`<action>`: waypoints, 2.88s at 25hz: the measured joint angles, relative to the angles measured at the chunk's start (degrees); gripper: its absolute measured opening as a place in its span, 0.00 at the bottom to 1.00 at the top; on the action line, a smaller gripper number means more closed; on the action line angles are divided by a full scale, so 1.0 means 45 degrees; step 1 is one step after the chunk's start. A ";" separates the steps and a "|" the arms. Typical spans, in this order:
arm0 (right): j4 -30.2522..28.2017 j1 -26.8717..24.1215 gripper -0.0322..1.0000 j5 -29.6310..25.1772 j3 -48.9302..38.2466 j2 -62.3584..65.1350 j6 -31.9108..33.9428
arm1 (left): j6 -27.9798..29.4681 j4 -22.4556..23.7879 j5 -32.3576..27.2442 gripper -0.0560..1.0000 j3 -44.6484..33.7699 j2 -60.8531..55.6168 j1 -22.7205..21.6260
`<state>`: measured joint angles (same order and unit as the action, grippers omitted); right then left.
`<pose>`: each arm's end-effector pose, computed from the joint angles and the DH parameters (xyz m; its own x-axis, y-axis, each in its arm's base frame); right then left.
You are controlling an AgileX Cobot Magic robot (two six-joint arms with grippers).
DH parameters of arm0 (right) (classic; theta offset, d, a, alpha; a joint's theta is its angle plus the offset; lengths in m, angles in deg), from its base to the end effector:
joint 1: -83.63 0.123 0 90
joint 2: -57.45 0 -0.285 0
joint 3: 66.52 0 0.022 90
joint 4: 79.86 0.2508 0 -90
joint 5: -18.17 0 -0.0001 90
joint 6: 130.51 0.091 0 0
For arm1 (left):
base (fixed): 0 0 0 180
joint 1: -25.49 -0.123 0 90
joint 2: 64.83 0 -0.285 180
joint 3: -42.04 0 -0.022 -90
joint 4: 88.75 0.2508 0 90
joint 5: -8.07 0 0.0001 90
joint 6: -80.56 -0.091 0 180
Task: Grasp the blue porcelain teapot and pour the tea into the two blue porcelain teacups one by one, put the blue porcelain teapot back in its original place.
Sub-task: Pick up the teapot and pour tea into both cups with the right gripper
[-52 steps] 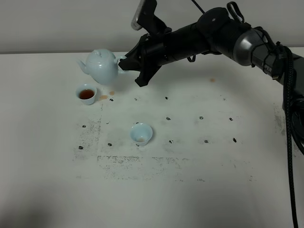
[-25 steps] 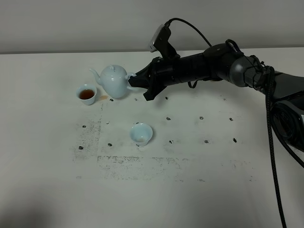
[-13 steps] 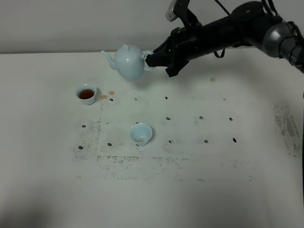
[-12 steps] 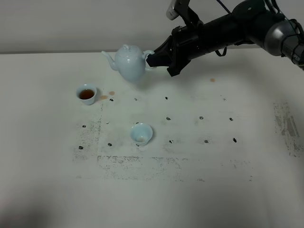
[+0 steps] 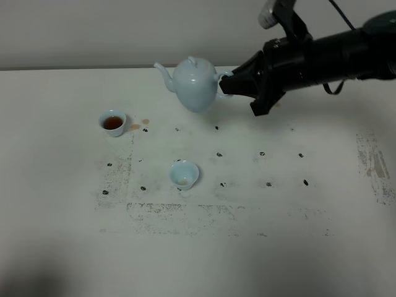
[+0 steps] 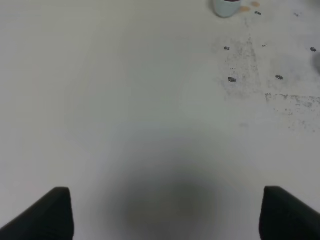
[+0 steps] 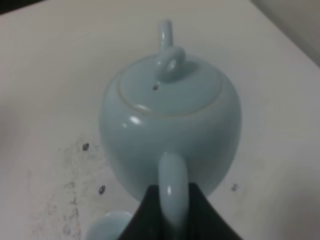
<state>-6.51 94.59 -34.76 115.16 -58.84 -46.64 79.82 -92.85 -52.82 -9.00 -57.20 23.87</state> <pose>0.3839 0.1453 0.2523 -0.2400 -0.3995 -0.8848 -0.9235 0.3749 0.0812 -0.0005 -0.0057 0.2652 -0.4926 -0.0358 -0.8695 0.0153 0.9986 -0.0498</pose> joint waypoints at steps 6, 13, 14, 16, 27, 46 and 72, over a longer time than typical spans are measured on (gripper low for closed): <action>0.1042 -0.0399 0.07 0.2083 -0.3914 0.1818 -0.1554 | 0.0000 0.0000 0.0000 0.74 0.0000 0.0000 0.0000; 0.0296 -0.0361 0.07 0.2468 -0.4878 0.1868 -0.1613 | 0.0000 0.0000 0.0000 0.74 0.0000 0.0000 0.0000; 0.0101 -0.0361 0.07 0.2468 -0.4975 0.1868 -0.1580 | 0.0000 0.0000 0.0000 0.74 0.0000 0.0000 0.0000; -0.0113 -0.0350 0.07 0.2454 -0.5174 0.1868 -0.1536 | 0.0000 0.0000 0.0000 0.74 0.0000 0.0000 0.0000; -0.0722 0.1054 0.07 0.4286 -0.5551 0.1876 -0.1126 | 0.0000 0.0000 0.0000 0.74 0.0000 0.0000 0.0000; -0.3950 0.1682 0.07 0.4360 -0.5562 0.2662 0.1300 | 0.0000 0.0000 0.0000 0.74 0.0000 0.0000 0.0000; -0.7705 0.2710 0.07 0.3589 -0.4213 0.2148 0.4997 | 0.0000 0.0000 0.0000 0.74 0.0000 0.0000 0.0000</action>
<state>-41.18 106.78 -18.61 96.21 -49.18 -24.15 79.82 -92.85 -52.82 -9.00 -57.20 23.87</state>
